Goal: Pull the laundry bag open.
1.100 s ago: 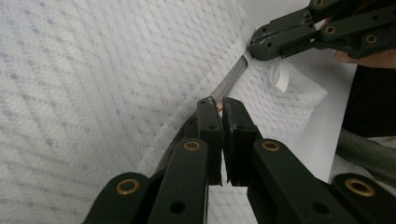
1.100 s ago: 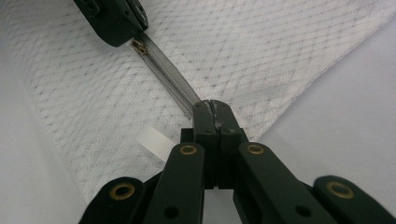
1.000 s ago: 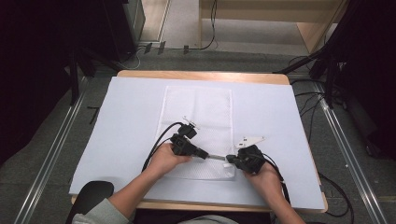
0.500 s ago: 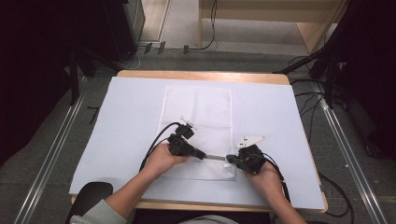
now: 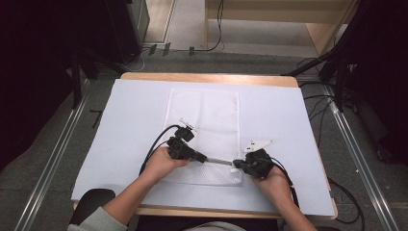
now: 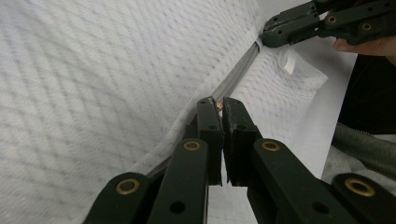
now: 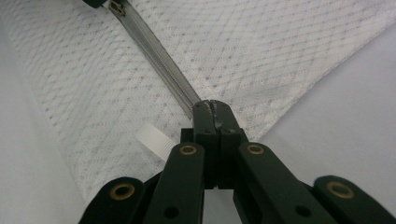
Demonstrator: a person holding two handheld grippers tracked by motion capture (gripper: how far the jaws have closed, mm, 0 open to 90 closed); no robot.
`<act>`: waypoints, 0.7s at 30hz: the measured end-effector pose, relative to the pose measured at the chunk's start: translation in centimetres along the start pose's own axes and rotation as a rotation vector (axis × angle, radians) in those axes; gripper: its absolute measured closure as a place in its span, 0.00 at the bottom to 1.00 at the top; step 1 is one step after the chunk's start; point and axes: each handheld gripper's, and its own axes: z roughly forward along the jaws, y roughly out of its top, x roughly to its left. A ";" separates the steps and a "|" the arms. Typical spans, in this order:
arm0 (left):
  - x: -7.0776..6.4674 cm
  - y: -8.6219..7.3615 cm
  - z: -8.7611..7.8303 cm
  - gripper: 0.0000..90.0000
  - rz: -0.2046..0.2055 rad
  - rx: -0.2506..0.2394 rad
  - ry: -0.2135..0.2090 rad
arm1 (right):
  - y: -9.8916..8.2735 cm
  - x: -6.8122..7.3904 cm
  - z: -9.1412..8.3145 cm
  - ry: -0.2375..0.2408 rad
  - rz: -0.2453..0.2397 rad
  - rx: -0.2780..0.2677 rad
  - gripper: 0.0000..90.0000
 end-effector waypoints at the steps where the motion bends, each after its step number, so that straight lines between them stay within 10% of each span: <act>1: 0.0 0.0 0.0 0.98 -0.006 -0.011 -0.011 | 0.0 0.0 0.0 0.001 0.000 0.000 1.00; 21: 0.4 -0.7 -1.2 0.98 0.001 -0.005 0.014 | -0.1 -0.2 0.0 0.013 -0.008 -0.004 1.00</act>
